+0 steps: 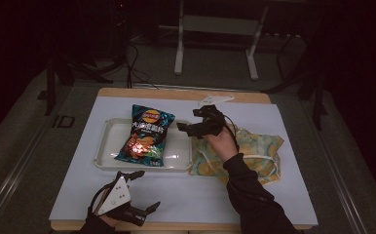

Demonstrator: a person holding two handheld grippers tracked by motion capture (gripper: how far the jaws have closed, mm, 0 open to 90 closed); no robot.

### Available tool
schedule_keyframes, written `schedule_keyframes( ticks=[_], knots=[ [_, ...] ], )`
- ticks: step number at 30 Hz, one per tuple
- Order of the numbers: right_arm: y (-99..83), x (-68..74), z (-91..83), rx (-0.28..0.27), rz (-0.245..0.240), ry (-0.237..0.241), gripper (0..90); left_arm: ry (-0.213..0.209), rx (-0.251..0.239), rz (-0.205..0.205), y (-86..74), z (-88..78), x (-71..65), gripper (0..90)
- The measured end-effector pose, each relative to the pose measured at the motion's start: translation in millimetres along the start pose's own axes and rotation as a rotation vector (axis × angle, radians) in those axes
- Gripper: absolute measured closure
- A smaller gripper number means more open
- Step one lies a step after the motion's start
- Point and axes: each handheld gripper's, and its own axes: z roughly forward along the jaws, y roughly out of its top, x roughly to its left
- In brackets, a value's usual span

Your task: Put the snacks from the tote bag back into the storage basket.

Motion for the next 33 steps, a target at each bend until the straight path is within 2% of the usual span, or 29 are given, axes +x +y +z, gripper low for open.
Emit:
schedule_keyframes(
  ticks=[4,9,12,16,21,33],
  knots=[
    [-7.7,-11.5,-20.4,-0.024,0.005,-0.041,13.5,0.0,0.001,0.0,-0.1,0.2,0.0,0.3],
    [-15.1,-23.0,-37.7,-0.027,0.005,-0.084,13.8,0.0,0.004,0.003,-0.2,0.6,0.4,0.3],
    [-20.1,-29.1,-48.0,-0.043,0.008,-0.093,13.8,0.0,0.005,0.004,-0.2,0.9,0.3,0.3],
    [-28.9,-38.7,-62.5,-0.044,0.011,-0.137,13.9,-0.002,0.007,0.006,-0.3,0.6,0.0,0.3],
    [-41.7,-50.8,-83.9,-0.069,0.034,-0.177,14.0,-0.003,0.012,0.006,-0.5,2.0,-0.2,0.3],
    [-66.0,-65.4,-119.7,-0.087,0.05,-0.275,14.1,-0.001,0.016,0.01,-0.7,2.3,-0.3,0.3]
  ],
)
